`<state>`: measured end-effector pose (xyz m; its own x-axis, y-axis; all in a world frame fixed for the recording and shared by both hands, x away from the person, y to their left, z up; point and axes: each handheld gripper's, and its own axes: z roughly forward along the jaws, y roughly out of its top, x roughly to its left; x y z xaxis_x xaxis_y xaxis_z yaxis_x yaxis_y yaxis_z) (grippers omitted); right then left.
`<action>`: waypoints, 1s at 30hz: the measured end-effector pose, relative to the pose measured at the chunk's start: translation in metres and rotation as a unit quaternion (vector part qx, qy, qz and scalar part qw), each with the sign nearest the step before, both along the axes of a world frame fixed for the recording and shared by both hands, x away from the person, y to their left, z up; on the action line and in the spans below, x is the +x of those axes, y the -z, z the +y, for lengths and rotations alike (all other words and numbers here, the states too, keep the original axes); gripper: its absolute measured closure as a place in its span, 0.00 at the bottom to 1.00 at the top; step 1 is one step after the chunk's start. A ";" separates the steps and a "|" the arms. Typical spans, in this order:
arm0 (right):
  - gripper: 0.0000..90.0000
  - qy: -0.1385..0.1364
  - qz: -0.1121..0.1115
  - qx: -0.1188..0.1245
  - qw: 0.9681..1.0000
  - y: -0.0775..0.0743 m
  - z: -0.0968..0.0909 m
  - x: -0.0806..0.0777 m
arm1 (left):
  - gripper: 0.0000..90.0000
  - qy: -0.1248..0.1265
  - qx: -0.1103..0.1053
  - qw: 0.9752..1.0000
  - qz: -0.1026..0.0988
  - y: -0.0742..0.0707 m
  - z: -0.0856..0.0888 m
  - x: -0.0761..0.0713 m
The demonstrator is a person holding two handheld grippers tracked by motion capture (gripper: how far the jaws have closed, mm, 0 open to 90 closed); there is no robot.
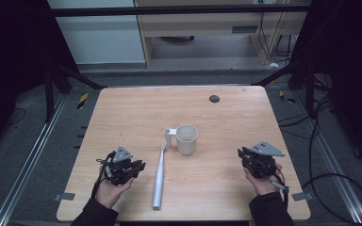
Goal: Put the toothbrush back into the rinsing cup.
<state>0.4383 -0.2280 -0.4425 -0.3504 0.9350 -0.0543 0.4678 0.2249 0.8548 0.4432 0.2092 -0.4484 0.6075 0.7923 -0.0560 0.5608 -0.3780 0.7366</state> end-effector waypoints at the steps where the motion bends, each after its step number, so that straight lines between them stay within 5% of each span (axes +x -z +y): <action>1: 0.80 0.010 -0.002 -0.002 1.000 0.001 -0.007 -0.001 | 0.81 0.000 0.002 1.000 0.000 0.000 -0.003 0.001; 10: 0.65 0.061 -0.012 -0.011 0.998 0.008 -0.038 0.002 | 0.65 0.002 0.014 1.000 0.003 -0.004 -0.018 0.003; 16: 0.58 0.073 -0.005 -0.035 0.997 0.014 -0.040 0.005 | 0.55 0.003 0.022 1.000 0.009 -0.009 -0.023 0.005; 30: 0.50 0.083 0.006 -0.039 0.996 0.019 -0.045 0.008 | 0.48 0.009 0.038 0.998 0.039 -0.006 -0.039 0.007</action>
